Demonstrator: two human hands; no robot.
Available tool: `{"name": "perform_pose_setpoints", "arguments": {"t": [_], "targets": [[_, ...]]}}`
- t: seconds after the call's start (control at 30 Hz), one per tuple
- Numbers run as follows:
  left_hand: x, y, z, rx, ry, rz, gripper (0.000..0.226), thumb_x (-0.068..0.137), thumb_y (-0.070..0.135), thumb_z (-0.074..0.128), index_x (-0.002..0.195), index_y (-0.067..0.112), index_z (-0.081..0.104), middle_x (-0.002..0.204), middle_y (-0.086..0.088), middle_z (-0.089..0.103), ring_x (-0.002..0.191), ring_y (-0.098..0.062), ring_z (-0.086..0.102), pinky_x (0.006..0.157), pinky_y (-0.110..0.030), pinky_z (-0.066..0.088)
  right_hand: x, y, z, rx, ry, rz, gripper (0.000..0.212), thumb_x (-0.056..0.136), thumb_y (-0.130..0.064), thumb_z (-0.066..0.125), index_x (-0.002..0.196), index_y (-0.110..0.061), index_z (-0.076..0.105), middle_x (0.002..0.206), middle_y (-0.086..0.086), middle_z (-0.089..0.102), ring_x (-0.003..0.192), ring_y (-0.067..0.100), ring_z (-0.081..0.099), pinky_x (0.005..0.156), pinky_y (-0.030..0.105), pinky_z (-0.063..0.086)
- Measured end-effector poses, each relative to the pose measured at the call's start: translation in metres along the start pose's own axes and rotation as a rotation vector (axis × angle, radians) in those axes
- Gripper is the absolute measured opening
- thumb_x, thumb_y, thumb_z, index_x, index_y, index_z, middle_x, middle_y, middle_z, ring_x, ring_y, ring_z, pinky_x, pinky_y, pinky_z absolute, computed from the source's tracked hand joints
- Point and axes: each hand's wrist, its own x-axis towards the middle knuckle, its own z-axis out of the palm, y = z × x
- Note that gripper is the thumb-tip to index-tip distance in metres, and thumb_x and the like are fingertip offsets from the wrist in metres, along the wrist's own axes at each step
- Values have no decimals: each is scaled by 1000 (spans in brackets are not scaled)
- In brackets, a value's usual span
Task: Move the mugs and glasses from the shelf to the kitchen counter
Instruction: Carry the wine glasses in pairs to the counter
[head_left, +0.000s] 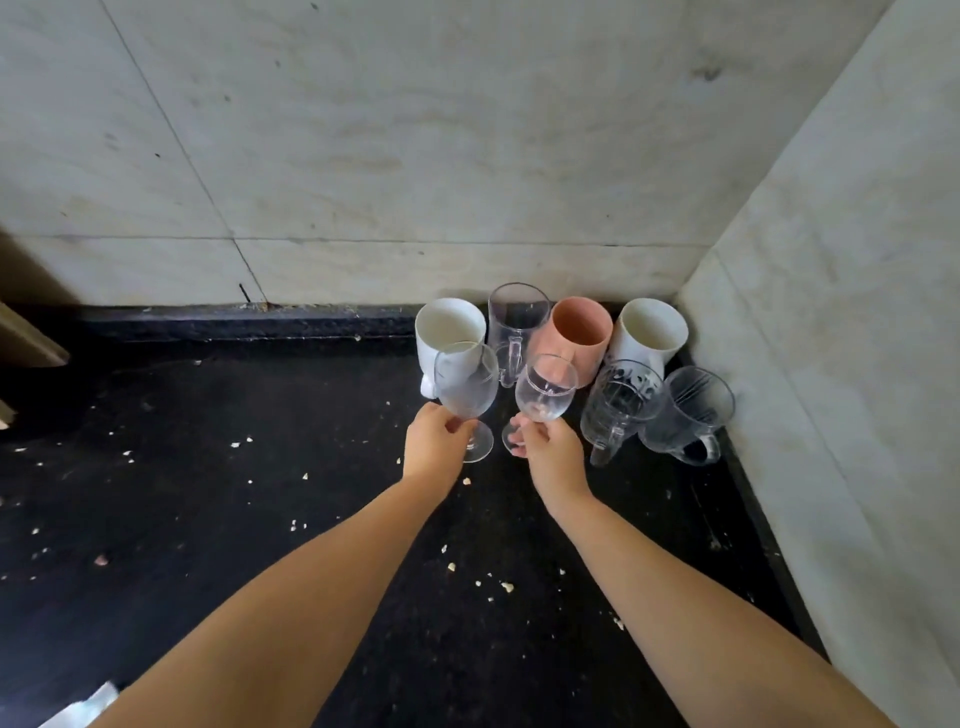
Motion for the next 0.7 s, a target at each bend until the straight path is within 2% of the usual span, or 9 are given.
{"name": "perform_pose_setpoints", "arguments": {"t": [0.07, 0.17, 0.23, 0.3, 0.37, 0.5, 0.7], "targets": [[6, -4, 8, 4, 11, -4, 17, 89, 18, 61, 97, 3, 64, 99, -7, 59, 86, -16, 56, 75, -25, 42, 6, 4, 4, -21, -6, -13, 20, 98, -11, 46, 104, -4, 64, 85, 0, 65, 75, 7, 63, 71, 18, 55], [11, -10, 14, 5, 17, -6, 17, 90, 19, 60, 93, 3, 64, 97, -7, 58, 84, -16, 56, 64, -20, 40, 12, 11, 6, -54, -26, -21, 21, 98, -12, 46, 107, -3, 63, 90, 2, 66, 76, 7, 64, 65, 13, 51], [14, -11, 16, -11, 19, -7, 16, 90, 21, 60, 91, 5, 62, 97, -7, 59, 84, -18, 58, 65, -21, 42, 16, 14, 7, -50, -33, -8, 23, 98, -14, 47, 109, -2, 63, 91, 2, 67, 76, 6, 65, 74, 19, 55], [17, -11, 17, -41, 19, -9, 12, 90, 20, 60, 86, 9, 61, 98, -9, 61, 87, -22, 61, 72, -27, 46, 20, 17, 8, -30, -37, 7, 23, 98, -13, 47, 110, 0, 63, 88, -3, 66, 77, 5, 65, 85, 32, 57], [18, -11, 19, -67, 23, -11, 11, 90, 20, 60, 81, 15, 56, 100, -11, 63, 90, -24, 62, 74, -28, 47, 24, 20, 8, -22, -36, 21, 24, 98, -13, 47, 111, 1, 62, 91, -1, 66, 77, 4, 65, 88, 34, 57], [19, -13, 21, -90, 46, 21, 8, 91, 19, 60, 84, 18, 55, 103, -13, 64, 94, -25, 62, 80, -30, 49, 27, 26, 7, -64, -51, 40, 27, 99, -14, 44, 115, 0, 61, 105, 9, 68, 79, 9, 65, 68, 16, 50], [20, -15, 24, -64, 45, 34, 5, 91, 19, 60, 91, 16, 56, 108, -10, 60, 96, -21, 59, 87, -33, 50, 26, 27, 5, -87, -56, 47, 27, 99, -14, 45, 120, -3, 57, 114, 12, 68, 87, 14, 67, 55, 7, 46]]}}
